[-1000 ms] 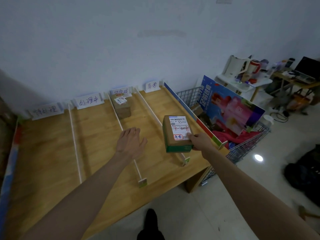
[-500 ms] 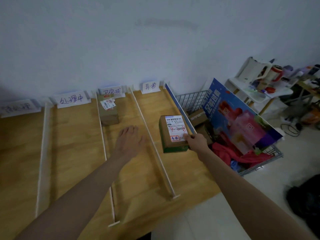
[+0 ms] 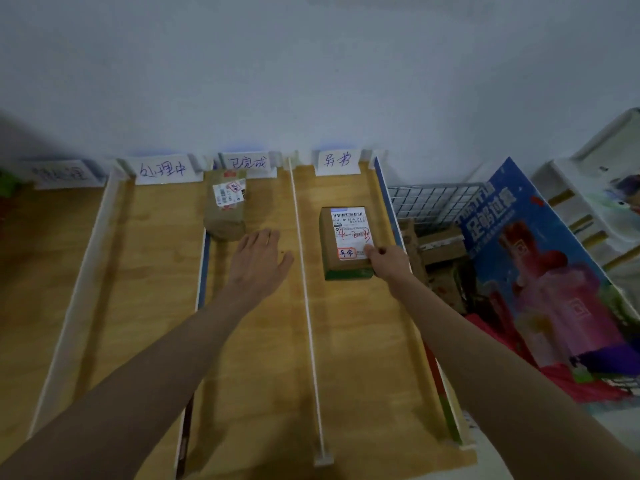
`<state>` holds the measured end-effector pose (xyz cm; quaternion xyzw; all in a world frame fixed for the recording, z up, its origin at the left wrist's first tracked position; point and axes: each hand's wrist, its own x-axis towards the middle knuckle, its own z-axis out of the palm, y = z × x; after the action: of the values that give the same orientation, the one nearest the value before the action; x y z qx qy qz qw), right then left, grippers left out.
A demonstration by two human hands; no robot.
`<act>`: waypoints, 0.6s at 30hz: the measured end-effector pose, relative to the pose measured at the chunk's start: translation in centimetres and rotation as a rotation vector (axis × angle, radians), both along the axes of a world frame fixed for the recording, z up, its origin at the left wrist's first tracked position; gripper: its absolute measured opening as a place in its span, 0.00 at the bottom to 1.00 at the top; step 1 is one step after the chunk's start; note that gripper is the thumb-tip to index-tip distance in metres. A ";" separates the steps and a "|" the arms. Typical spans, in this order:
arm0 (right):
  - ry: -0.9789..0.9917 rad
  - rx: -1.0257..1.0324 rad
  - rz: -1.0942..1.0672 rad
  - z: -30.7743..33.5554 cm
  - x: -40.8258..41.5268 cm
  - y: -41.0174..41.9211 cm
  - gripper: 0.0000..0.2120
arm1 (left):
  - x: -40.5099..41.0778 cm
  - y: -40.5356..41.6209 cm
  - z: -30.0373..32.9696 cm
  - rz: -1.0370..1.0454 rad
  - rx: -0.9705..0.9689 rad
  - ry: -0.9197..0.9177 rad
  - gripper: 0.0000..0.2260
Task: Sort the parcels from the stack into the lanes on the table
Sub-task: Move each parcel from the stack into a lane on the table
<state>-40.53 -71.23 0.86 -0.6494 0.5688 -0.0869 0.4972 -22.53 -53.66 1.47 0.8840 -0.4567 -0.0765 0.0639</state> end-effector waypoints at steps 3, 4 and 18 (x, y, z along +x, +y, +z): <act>-0.008 0.015 0.055 -1.6 2.2 -3.2 0.08 | 0.9 -2.2 -0.9 0.057 0.003 0.005 0.26; -0.014 0.021 0.066 -2.2 3.0 -4.2 0.08 | 1.1 -2.9 -1.3 0.075 0.000 0.002 0.26; 0.035 0.029 0.167 -9.5 13.9 -12.1 0.19 | 5.5 -6.2 -6.4 0.197 0.032 -0.057 0.25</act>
<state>-26.64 -83.35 -8.62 -0.6887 0.5225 -0.0256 0.5020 -17.03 -59.84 -4.92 0.9274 -0.3677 -0.0519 0.0442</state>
